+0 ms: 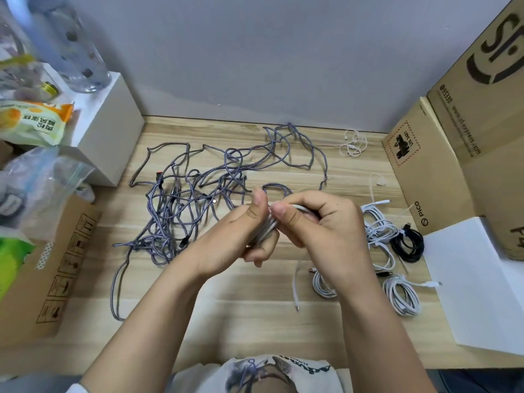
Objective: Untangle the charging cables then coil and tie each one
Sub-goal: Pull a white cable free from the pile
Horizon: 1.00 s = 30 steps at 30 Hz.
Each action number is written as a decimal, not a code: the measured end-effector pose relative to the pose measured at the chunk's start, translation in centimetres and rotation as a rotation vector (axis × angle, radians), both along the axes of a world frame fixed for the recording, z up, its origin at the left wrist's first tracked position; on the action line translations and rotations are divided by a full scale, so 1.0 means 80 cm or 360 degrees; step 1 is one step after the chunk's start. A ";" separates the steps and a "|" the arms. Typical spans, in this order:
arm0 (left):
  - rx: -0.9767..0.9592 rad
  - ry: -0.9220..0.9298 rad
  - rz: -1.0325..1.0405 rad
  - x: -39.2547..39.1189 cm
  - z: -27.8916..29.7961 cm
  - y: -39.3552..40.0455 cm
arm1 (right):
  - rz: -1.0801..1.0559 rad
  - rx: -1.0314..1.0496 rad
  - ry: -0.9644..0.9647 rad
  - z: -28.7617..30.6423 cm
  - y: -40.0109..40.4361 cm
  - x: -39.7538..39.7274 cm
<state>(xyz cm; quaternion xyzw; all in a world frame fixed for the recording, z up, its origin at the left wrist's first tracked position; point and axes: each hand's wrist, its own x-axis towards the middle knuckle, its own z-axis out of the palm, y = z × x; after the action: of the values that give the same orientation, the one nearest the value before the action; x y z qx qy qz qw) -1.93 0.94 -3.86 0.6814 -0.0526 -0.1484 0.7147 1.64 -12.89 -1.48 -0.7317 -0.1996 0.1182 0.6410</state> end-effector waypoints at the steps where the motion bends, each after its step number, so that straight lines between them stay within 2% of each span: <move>1: -0.0118 0.0016 -0.0051 -0.001 0.000 -0.001 | -0.0058 0.0086 0.0066 -0.002 0.000 0.002; 6: -0.0443 0.0008 -0.0095 0.000 0.006 0.000 | -0.0079 0.0223 0.0028 -0.004 -0.001 0.008; 10: -0.0825 -0.0047 -0.0155 -0.001 0.009 0.002 | -0.0071 0.0164 0.0011 -0.011 -0.002 0.013; 13: -0.1277 -0.0185 -0.0079 0.001 0.017 0.007 | 0.0022 -0.0025 0.0051 -0.019 -0.003 0.014; 15: -0.1405 -0.0189 0.0195 0.006 0.027 0.008 | 0.0140 -0.0254 0.0082 -0.030 -0.002 0.011; 18: -0.0985 -0.0122 0.0664 0.017 0.024 0.005 | 0.0266 -0.0568 0.0128 -0.036 0.002 0.003; 20: -0.0637 -0.0124 0.0747 0.020 0.016 0.001 | 0.0267 -0.0705 0.0032 -0.030 0.004 -0.001; 24: -0.0167 -0.0043 0.0643 0.015 0.001 -0.003 | 0.0234 -0.0868 -0.0252 -0.020 0.001 -0.004; 27: 0.0454 -0.0012 0.0520 0.013 -0.008 -0.001 | 0.0196 -0.0829 -0.0298 -0.015 0.000 -0.007; 28: 0.0507 0.0046 0.0472 0.013 -0.010 -0.001 | 0.0203 -0.0771 -0.0280 -0.014 -0.001 -0.006; 30: 0.0382 0.0163 0.0321 0.010 -0.011 0.001 | 0.0240 -0.0570 -0.0198 -0.012 -0.004 -0.005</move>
<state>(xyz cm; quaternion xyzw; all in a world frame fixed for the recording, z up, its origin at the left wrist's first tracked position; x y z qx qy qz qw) -1.16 1.00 -4.71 0.7552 0.0707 -0.1155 0.6413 1.25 -13.21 -2.42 -0.8228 -0.2689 0.1540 0.4764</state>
